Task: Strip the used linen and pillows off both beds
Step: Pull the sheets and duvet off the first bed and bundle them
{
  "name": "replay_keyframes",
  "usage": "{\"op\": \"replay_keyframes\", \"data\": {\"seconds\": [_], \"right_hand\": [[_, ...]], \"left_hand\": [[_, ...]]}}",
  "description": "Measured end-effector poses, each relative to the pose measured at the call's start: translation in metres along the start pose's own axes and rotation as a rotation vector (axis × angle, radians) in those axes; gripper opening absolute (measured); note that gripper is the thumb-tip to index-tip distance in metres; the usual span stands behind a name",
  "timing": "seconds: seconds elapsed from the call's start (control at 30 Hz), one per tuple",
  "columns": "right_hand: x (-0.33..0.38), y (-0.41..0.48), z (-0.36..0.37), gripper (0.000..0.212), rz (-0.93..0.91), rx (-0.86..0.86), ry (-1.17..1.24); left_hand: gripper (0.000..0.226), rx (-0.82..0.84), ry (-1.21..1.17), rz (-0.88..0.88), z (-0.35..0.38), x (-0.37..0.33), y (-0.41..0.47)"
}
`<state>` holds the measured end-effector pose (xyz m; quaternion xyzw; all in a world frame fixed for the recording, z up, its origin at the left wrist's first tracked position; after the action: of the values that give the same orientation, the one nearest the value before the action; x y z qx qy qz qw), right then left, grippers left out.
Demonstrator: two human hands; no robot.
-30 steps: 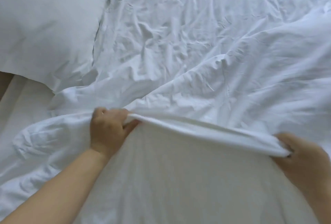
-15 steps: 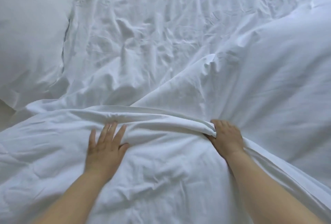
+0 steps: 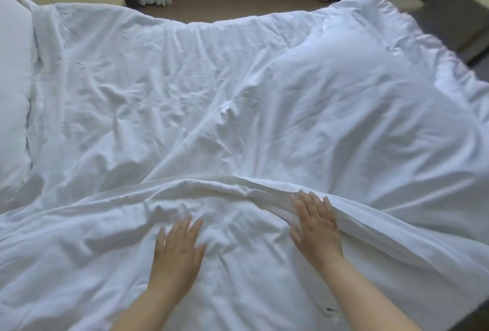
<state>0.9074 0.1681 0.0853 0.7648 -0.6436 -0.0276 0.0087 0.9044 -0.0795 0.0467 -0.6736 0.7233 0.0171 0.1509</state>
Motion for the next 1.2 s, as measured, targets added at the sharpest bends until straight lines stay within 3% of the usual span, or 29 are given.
{"op": "replay_keyframes", "data": {"seconds": [0.07, 0.13, 0.17, 0.3, 0.37, 0.5, 0.6, 0.7, 0.83, 0.93, 1.07, 1.13, 1.2], "right_hand": [[-0.022, -0.027, -0.014, 0.058, 0.016, -0.047, -0.047], [-0.052, -0.044, -0.015, 0.08, 0.099, 0.034, -0.066], [-0.064, -0.048, -0.024, 0.082, 0.119, 0.052, -0.105], [-0.105, -0.059, -0.036, 0.054, 0.196, 0.203, 0.124], [-0.124, -0.065, -0.03, 0.055, 0.248, 0.205, 0.165], [-0.177, -0.094, -0.012, 0.101, 0.104, -0.001, 0.019], [-0.245, -0.127, 0.008, 0.108, 0.023, 0.023, 0.086], [-0.308, -0.159, 0.002, 0.103, -0.056, -0.067, 0.06], [-0.394, -0.2, 0.005, 0.103, 0.089, -0.04, 0.137], [-0.433, -0.22, 0.011, 0.102, 0.186, -0.042, 0.182], [-0.463, -0.232, 0.02, 0.1, 0.326, -0.028, 0.134], [-0.48, -0.239, 0.017, 0.089, 0.404, -0.096, 0.083], [-0.491, -0.245, 0.001, 0.053, 0.42, -0.23, 0.034]], "left_hand": [[0.041, -0.045, -0.01, 0.161, -0.004, -0.044, -0.012], [0.034, -0.061, -0.031, 0.268, -0.012, -0.08, -0.027], [0.033, -0.099, -0.03, 0.302, -0.016, -0.091, -0.035], [0.046, -0.085, -0.077, 0.3, -0.027, -0.117, -0.054], [0.049, -0.125, -0.116, 0.3, -0.027, -0.141, -0.057], [0.035, -0.121, -0.111, 0.415, -0.003, -0.252, -0.057], [0.055, -0.143, -0.033, 0.55, 0.031, -0.37, -0.054], [0.085, -0.087, 0.133, 0.666, 0.063, -0.474, -0.048], [0.107, -0.031, 0.221, 0.634, 0.083, -0.533, -0.034], [0.088, -0.104, 0.134, 0.674, 0.085, -0.54, -0.026], [0.022, -0.201, 0.141, 0.693, 0.064, -0.54, -0.026], [0.025, -0.238, 0.105, 0.688, 0.057, -0.532, -0.032], [0.042, -0.316, 0.063, 0.715, 0.047, -0.527, -0.041]]}}
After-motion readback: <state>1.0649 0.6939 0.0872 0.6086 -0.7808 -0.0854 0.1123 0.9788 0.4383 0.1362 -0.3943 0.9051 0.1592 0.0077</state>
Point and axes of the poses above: each hand's wrist, its own y-axis towards the middle knuckle, its own z-axis out of the palm, x = y × z, the point moved 6 cm from there along y, towards the middle knuckle, and after that the axes turned 7 degrees about -z, right-handed, at the moved point
